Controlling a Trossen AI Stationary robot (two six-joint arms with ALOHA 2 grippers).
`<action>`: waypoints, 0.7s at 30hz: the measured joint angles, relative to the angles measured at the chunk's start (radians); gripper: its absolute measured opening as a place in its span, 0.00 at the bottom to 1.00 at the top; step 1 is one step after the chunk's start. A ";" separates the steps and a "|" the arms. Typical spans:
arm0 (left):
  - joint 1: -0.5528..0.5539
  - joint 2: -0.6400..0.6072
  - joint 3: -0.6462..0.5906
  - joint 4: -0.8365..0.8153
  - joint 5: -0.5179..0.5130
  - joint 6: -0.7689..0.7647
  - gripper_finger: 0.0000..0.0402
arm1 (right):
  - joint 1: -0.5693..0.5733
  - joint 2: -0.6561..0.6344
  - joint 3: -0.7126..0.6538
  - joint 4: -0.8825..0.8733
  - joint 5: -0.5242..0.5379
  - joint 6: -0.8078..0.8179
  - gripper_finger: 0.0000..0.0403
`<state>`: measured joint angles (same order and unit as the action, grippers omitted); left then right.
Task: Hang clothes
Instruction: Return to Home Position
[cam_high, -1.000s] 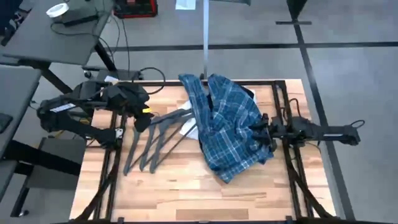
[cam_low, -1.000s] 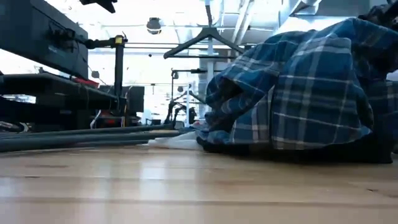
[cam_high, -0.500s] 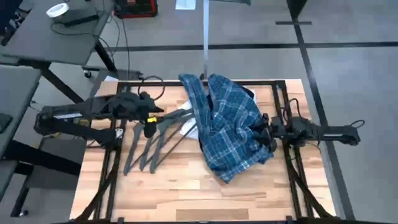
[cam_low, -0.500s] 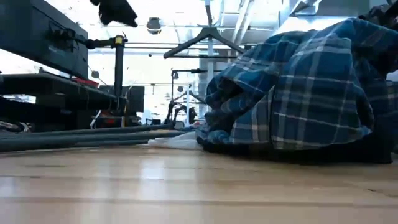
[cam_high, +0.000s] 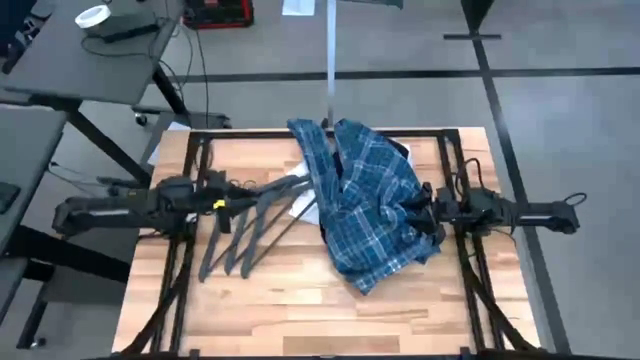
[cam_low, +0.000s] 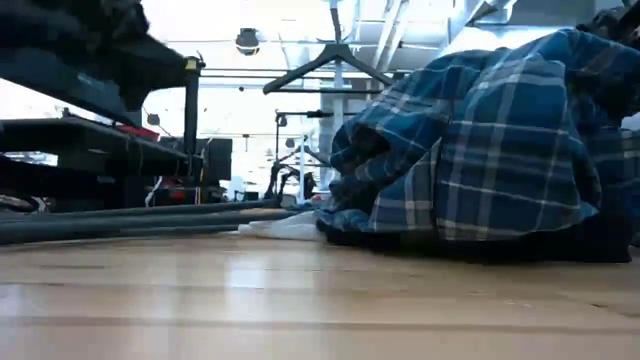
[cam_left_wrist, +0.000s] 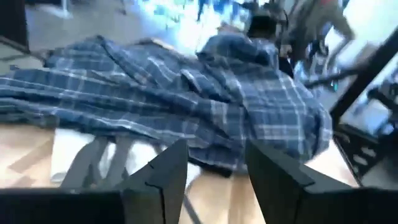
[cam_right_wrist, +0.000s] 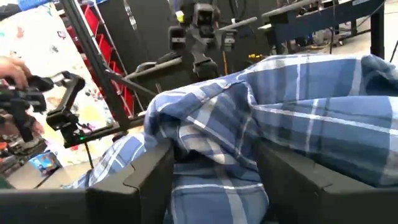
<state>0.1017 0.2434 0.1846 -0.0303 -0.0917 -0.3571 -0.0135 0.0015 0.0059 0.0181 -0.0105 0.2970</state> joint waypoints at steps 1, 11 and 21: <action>0.000 -0.036 -0.026 0.003 0.001 -0.004 0.36 | 0.000 0.000 0.000 0.000 0.000 0.000 0.52; 0.000 -0.242 -0.173 0.061 0.003 0.204 0.36 | 0.000 0.000 0.000 0.002 -0.001 0.000 0.52; 0.000 -0.239 -0.174 0.056 0.004 0.237 0.36 | 0.000 0.000 0.000 0.002 -0.002 0.000 0.52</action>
<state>0.1013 0.0044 0.0108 0.0261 -0.0875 -0.1200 -0.0138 0.0013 0.0059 0.0205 -0.0128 0.2966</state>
